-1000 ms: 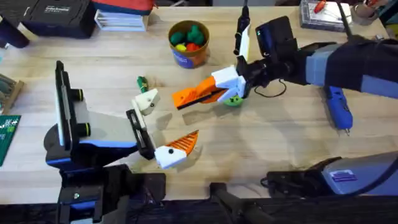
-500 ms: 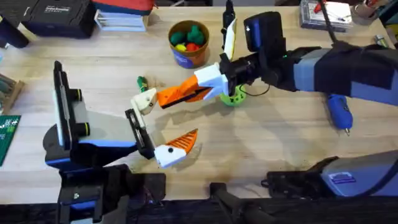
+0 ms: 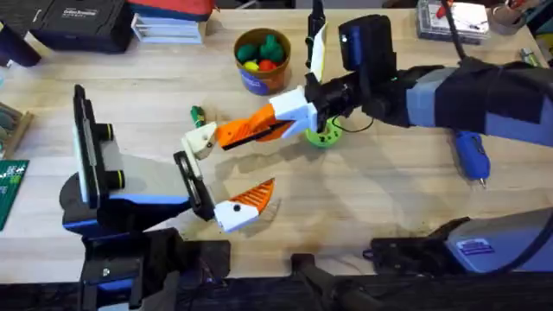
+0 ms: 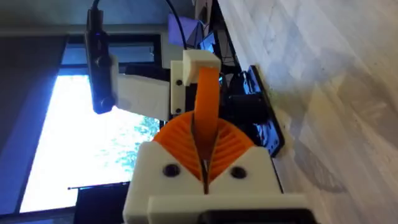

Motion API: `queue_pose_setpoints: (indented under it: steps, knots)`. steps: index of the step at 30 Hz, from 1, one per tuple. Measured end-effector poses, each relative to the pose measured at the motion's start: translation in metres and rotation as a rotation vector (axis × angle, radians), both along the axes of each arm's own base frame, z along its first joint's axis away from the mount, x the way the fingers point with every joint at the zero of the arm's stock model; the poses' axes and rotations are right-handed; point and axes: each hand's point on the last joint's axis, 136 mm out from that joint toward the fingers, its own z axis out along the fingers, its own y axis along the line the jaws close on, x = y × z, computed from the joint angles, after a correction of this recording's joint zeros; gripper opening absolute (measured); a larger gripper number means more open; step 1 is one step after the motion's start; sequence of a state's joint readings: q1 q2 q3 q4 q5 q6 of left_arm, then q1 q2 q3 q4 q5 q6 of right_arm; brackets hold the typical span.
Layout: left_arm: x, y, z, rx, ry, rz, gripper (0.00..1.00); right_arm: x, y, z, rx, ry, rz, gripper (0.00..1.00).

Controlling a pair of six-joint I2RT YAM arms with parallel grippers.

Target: Pick up the gripper from the table and insert it into the empty holder that is missing its gripper. Then pick up a screw, insert it into the mounting hole, and use the screwdriver to tighten it. Finally, clean up the table by picking up the vegetable and placing it into the bucket.

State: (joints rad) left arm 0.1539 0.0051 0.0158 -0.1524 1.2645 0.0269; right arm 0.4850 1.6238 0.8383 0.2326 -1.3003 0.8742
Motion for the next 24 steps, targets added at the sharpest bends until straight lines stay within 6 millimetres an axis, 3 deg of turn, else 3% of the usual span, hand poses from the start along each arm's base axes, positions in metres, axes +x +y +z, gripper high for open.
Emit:
queue_pose_setpoints:
  steps: [15, 24]
  knots:
    - [-0.001, 0.0, 0.0, 0.004, -0.01, -0.004, 0.985, -0.01, 0.008, 0.004, 0.028, -0.041, 0.044, 0.012]
    - [0.0, 0.0, 0.0, -0.005, 0.011, 0.001, 0.986, -0.003, 0.012, -0.011, -0.023, 0.006, 0.005, 0.011]
